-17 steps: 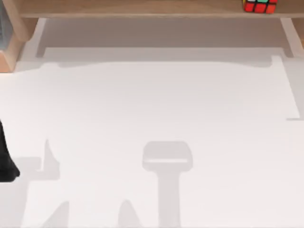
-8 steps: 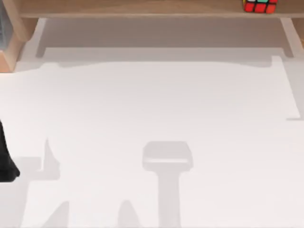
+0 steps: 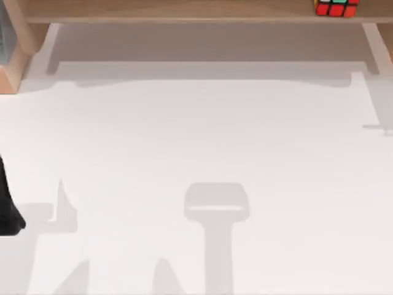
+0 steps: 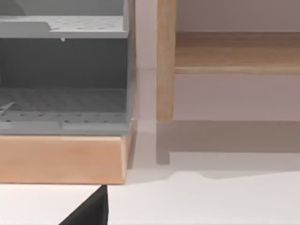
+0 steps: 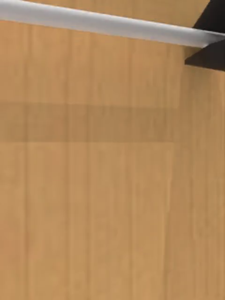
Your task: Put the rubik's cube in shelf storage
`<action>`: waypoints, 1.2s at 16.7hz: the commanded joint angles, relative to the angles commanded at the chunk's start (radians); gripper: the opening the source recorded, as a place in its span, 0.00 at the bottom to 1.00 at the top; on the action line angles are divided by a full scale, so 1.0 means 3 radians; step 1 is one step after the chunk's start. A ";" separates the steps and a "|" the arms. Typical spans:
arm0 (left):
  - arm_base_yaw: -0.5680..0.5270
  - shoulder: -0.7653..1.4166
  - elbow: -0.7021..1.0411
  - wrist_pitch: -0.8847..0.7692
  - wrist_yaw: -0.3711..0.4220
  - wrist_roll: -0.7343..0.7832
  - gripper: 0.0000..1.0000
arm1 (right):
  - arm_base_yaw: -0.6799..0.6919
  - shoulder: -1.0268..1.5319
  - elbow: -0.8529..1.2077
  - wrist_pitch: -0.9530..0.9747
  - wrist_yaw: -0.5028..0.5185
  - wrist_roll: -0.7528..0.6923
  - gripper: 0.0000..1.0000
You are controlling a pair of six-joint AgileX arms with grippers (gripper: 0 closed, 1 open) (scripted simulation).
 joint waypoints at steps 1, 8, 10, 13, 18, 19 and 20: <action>0.0000 0.0000 0.0000 0.0000 0.0000 0.0000 1.00 | 0.0033 0.0023 0.0054 -0.0040 0.0034 0.0001 0.00; 0.0000 0.0000 0.0000 0.0000 0.0000 0.0000 1.00 | 0.0075 0.0096 0.0193 -0.0133 0.0091 -0.0003 0.00; 0.0000 0.0000 0.0000 0.0000 0.0000 0.0000 1.00 | 0.0155 0.0194 0.0437 -0.0263 0.0165 -0.0004 0.00; 0.0000 0.0000 0.0000 0.0000 0.0000 0.0000 1.00 | 0.0274 0.0336 0.0799 -0.0470 0.0288 -0.0004 0.00; 0.0000 0.0000 0.0000 0.0000 0.0000 0.0000 1.00 | 0.0297 0.0360 0.0868 -0.0540 0.0324 0.0010 0.00; 0.0000 0.0000 0.0000 0.0000 0.0000 0.0000 1.00 | 0.0299 0.0368 0.0879 -0.0546 0.0328 0.0008 0.00; 0.0000 0.0000 0.0000 0.0000 0.0000 0.0000 1.00 | 0.0308 0.0397 0.0925 -0.0572 0.0340 0.0003 0.00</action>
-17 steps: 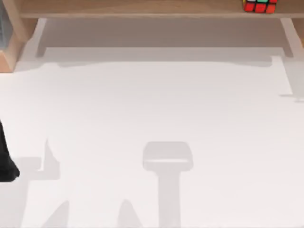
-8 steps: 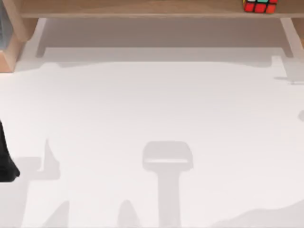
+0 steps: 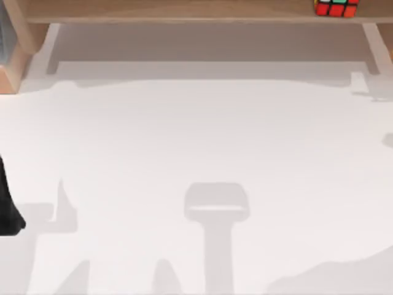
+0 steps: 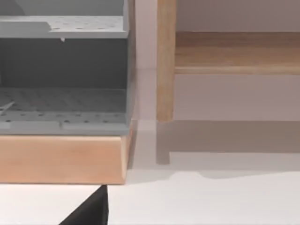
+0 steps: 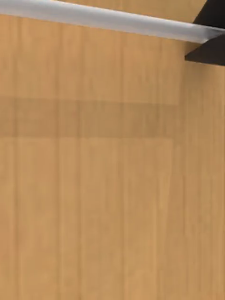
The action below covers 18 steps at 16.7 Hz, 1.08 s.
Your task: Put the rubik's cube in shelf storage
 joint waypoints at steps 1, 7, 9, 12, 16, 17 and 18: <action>0.0000 0.0000 0.0000 0.0000 0.0000 0.0000 1.00 | 0.0018 0.0043 0.0080 -0.0043 0.0018 -0.0004 0.00; 0.0000 0.0000 0.0000 0.0000 0.0000 0.0000 1.00 | 0.0183 0.0360 0.0825 -0.0442 0.0181 -0.0004 0.00; 0.0000 0.0000 0.0000 0.0000 0.0000 0.0000 1.00 | 0.0203 0.0389 0.0888 -0.0491 0.0203 0.0003 0.00; 0.0000 0.0000 0.0000 0.0000 0.0000 0.0000 1.00 | 0.0203 0.0389 0.0888 -0.0491 0.0203 0.0003 0.00; 0.0000 0.0000 0.0000 0.0000 0.0000 0.0000 1.00 | 0.0203 0.0389 0.0888 -0.0491 0.0203 0.0003 0.30; 0.0000 0.0000 0.0000 0.0000 0.0000 0.0000 1.00 | 0.0203 0.0389 0.0888 -0.0491 0.0203 0.0003 0.38; 0.0000 0.0000 0.0000 0.0000 0.0000 0.0000 1.00 | 0.0203 0.0389 0.0888 -0.0491 0.0203 0.0003 0.45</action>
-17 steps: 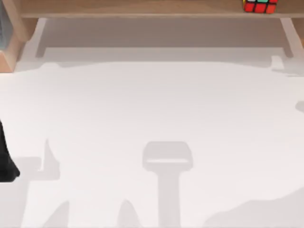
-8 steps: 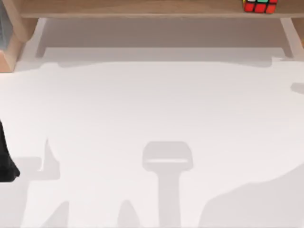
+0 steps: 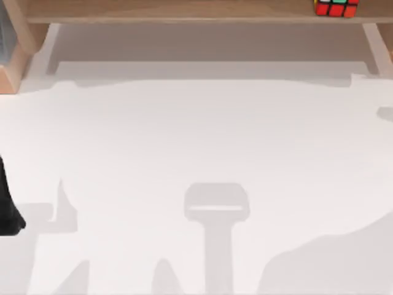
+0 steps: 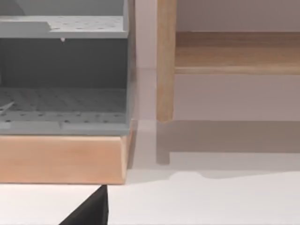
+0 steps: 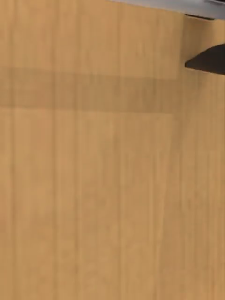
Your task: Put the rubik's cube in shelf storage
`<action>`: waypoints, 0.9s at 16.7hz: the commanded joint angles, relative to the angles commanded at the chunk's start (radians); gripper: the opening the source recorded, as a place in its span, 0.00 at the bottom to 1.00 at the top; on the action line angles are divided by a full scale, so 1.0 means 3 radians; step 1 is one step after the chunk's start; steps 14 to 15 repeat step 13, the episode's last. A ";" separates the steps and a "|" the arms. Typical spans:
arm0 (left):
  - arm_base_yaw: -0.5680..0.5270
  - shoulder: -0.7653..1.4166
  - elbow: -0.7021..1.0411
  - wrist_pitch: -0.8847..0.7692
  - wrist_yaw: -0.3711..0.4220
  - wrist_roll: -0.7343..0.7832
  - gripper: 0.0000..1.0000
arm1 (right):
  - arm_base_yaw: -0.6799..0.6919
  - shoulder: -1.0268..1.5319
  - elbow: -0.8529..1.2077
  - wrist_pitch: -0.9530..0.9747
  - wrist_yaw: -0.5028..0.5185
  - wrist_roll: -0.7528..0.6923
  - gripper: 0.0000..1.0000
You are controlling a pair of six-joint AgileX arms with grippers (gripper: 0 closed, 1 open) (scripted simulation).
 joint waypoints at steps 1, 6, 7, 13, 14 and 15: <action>0.0000 0.0000 0.0000 0.0000 0.0000 0.0000 1.00 | 0.0000 0.0000 0.0000 0.0000 0.0000 0.0000 0.53; 0.0000 0.0000 0.0000 0.0000 0.0000 0.0000 1.00 | 0.0000 0.0000 0.0000 0.0000 0.0000 0.0000 0.90; 0.0000 0.0000 0.0000 0.0000 0.0000 0.0000 1.00 | 0.0000 0.0000 0.0000 0.0000 0.0000 0.0000 0.98; 0.0000 0.0000 0.0000 0.0000 0.0000 0.0000 1.00 | 0.0000 0.0000 0.0000 0.0000 0.0000 0.0000 1.00; 0.0000 0.0000 0.0000 0.0000 0.0000 0.0000 1.00 | 0.0000 0.0000 0.0000 0.0000 0.0000 0.0000 1.00; 0.0000 0.0000 0.0000 0.0000 0.0000 0.0000 1.00 | 0.0000 0.0000 0.0000 0.0000 0.0000 0.0000 1.00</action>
